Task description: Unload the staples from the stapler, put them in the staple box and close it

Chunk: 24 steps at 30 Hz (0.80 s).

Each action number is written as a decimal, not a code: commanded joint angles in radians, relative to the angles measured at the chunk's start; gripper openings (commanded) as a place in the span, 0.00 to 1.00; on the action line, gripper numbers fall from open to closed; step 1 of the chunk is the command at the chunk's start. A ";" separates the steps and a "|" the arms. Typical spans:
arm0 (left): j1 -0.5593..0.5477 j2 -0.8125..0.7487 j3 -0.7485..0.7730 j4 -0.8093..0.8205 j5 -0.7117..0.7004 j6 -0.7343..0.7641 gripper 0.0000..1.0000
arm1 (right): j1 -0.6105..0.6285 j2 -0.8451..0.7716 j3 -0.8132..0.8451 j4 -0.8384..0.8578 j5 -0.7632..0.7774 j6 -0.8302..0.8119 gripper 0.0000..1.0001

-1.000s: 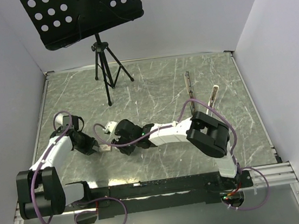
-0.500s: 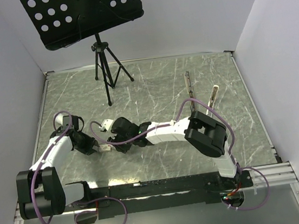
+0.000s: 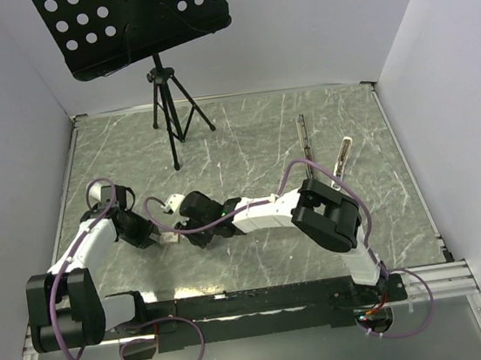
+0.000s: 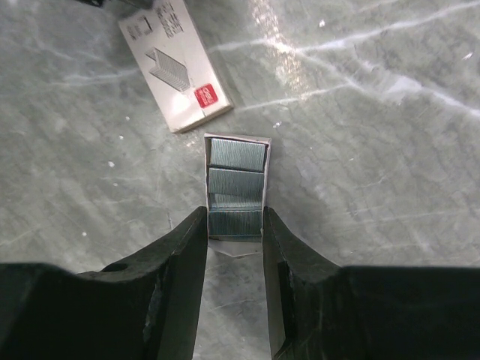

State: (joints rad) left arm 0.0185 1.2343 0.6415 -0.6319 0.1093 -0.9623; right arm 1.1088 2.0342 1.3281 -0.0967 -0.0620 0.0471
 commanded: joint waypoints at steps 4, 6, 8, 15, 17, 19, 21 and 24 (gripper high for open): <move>0.004 -0.004 -0.011 0.020 0.023 0.011 0.33 | 0.010 0.024 0.051 -0.006 0.004 0.011 0.37; 0.003 0.004 -0.009 0.020 0.023 0.014 0.33 | 0.010 0.026 0.051 -0.002 0.001 0.010 0.38; 0.003 0.008 -0.011 0.021 0.017 0.010 0.33 | 0.010 0.032 0.060 -0.008 -0.004 0.007 0.37; 0.003 0.030 -0.005 0.023 0.018 0.014 0.32 | 0.013 0.034 0.060 0.003 -0.038 -0.007 0.37; 0.003 0.031 -0.006 0.028 0.018 0.013 0.32 | 0.014 0.035 0.059 0.011 -0.051 -0.010 0.37; 0.003 0.034 -0.009 0.032 0.016 0.011 0.32 | 0.017 0.037 0.056 0.014 -0.061 -0.016 0.37; 0.003 0.040 -0.009 0.034 0.015 0.011 0.32 | 0.019 0.040 0.057 0.011 -0.062 -0.021 0.37; 0.003 0.048 -0.006 0.035 0.015 0.011 0.31 | 0.020 0.040 0.059 0.009 -0.073 -0.027 0.37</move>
State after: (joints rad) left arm 0.0185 1.2747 0.6323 -0.6117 0.1135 -0.9588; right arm 1.1114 2.0571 1.3579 -0.1028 -0.0944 0.0357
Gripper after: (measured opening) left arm 0.316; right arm 0.391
